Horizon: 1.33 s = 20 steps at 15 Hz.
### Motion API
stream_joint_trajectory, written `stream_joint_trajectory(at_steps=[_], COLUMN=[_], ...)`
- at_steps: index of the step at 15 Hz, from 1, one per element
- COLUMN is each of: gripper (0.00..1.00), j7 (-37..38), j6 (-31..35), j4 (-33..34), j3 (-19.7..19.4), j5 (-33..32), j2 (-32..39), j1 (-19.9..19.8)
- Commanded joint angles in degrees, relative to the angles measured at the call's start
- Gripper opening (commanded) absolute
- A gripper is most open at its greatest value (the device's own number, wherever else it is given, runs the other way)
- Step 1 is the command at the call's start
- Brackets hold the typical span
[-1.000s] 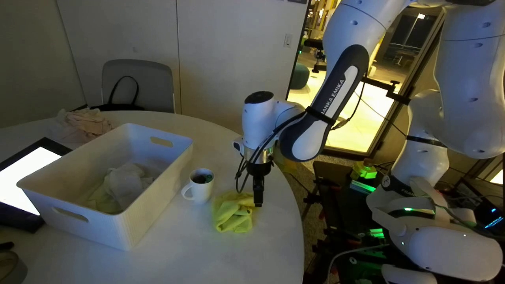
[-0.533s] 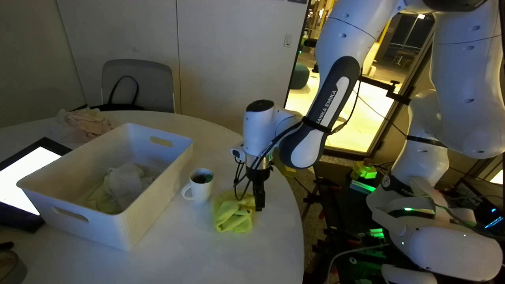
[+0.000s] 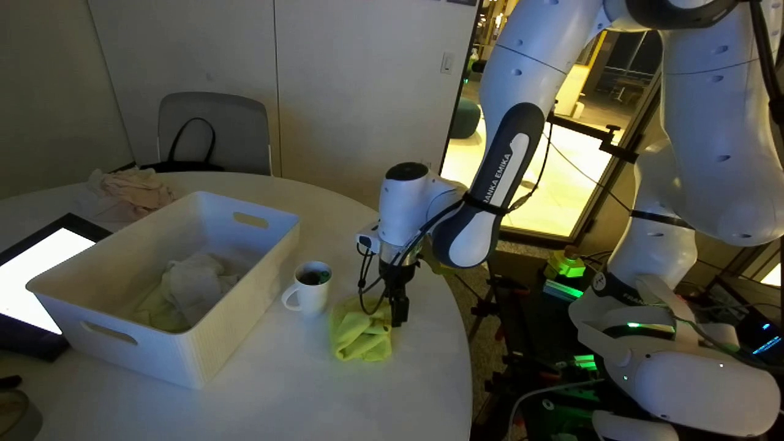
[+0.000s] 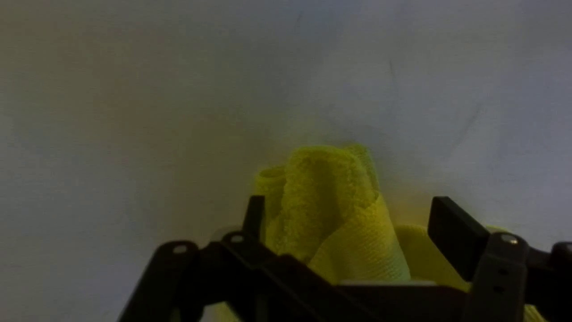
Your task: Put each towel in the white box, and each item from the towel in the white mug
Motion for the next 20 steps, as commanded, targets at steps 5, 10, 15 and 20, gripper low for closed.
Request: stream_joint_trajectory(at_steps=[5,10,15,20], gripper=[0.3,0.06,0.1,0.1], j7=[-1.1,0.2,3.0,10.5], j6=[4.0,3.6,5.1,5.4], j4=[1.7,1.3,-0.6,-3.5], j3=[-3.4,-6.2,-10.6,-18.8], j5=[-3.1,-5.2,-7.4,-13.1], j2=[2.8,1.8,-1.2,-8.2], j1=[1.6,4.4,9.3,17.0])
